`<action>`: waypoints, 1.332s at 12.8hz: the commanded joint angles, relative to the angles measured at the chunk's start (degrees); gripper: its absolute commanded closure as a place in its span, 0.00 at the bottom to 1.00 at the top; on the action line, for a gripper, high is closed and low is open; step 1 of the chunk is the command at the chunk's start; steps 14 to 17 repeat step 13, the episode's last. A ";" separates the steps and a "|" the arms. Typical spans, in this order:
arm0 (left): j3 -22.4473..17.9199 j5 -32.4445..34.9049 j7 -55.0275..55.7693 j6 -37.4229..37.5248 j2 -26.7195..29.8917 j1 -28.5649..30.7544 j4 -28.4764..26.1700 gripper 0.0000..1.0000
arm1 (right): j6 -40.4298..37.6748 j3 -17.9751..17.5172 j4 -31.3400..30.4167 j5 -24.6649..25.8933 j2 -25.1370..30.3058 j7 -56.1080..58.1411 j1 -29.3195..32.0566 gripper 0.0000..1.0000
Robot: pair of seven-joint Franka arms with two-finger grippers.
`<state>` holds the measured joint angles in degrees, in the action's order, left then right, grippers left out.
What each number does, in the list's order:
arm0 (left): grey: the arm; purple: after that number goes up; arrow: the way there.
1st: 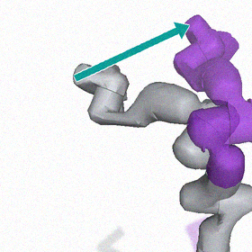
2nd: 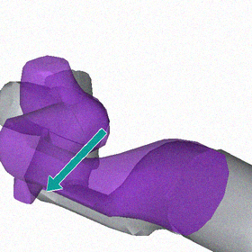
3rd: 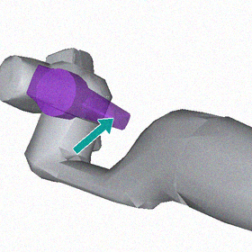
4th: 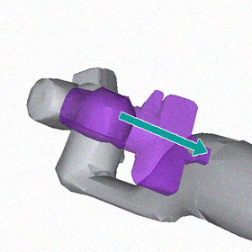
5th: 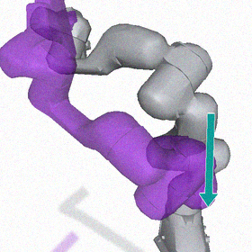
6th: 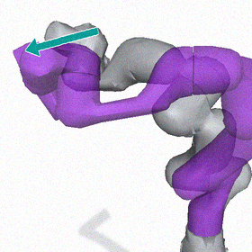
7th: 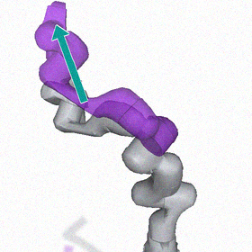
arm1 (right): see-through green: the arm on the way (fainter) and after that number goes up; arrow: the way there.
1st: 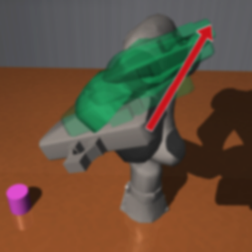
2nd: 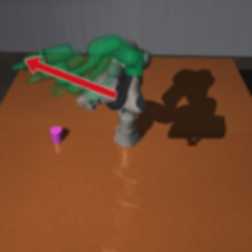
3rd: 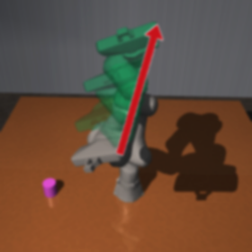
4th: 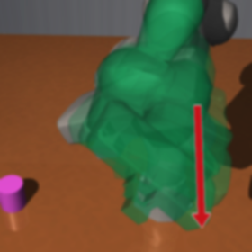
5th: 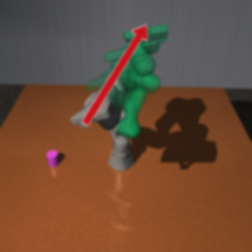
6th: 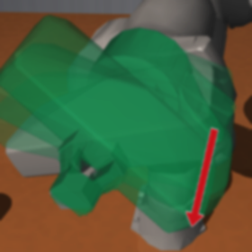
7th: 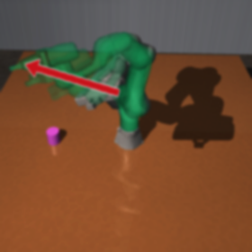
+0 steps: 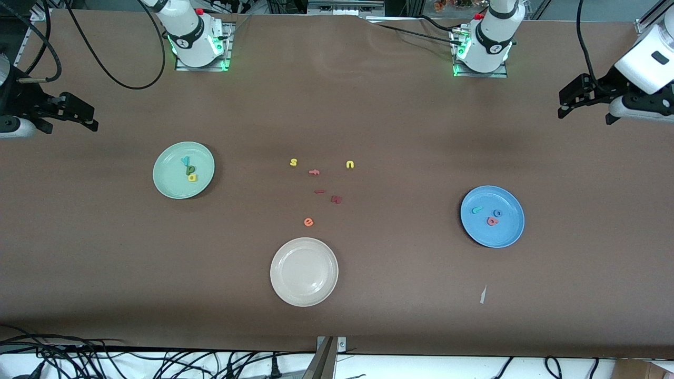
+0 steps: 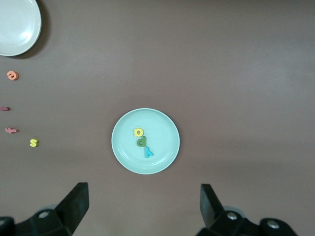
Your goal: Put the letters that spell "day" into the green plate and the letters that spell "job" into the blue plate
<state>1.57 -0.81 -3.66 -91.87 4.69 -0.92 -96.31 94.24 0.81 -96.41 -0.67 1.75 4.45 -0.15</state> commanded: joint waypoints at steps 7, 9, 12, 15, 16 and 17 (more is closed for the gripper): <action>-3.69 0.11 0.84 4.24 -7.76 -4.17 10.88 0.00 | -0.19 -0.46 1.22 -0.03 -0.52 -0.23 0.50 0.00; -3.16 0.11 0.84 4.24 -7.67 -4.00 10.97 0.00 | -0.19 -0.54 1.22 -0.03 -0.52 -0.23 0.50 0.00; -3.07 0.11 0.93 4.24 -7.67 -4.00 10.97 0.00 | -0.19 -0.54 1.22 -0.03 -0.52 -0.23 0.50 0.00; -3.07 0.11 0.93 4.24 -7.67 -4.00 10.97 0.00 | -0.19 -0.54 1.22 -0.03 -0.52 -0.23 0.50 0.00; -3.07 0.11 0.93 4.24 -7.67 -4.00 10.97 0.00 | -0.19 -0.54 1.22 -0.03 -0.52 -0.23 0.50 0.00; -3.07 0.11 0.93 4.24 -7.67 -4.00 10.97 0.00 | -0.19 -0.54 1.22 -0.03 -0.52 -0.23 0.50 0.00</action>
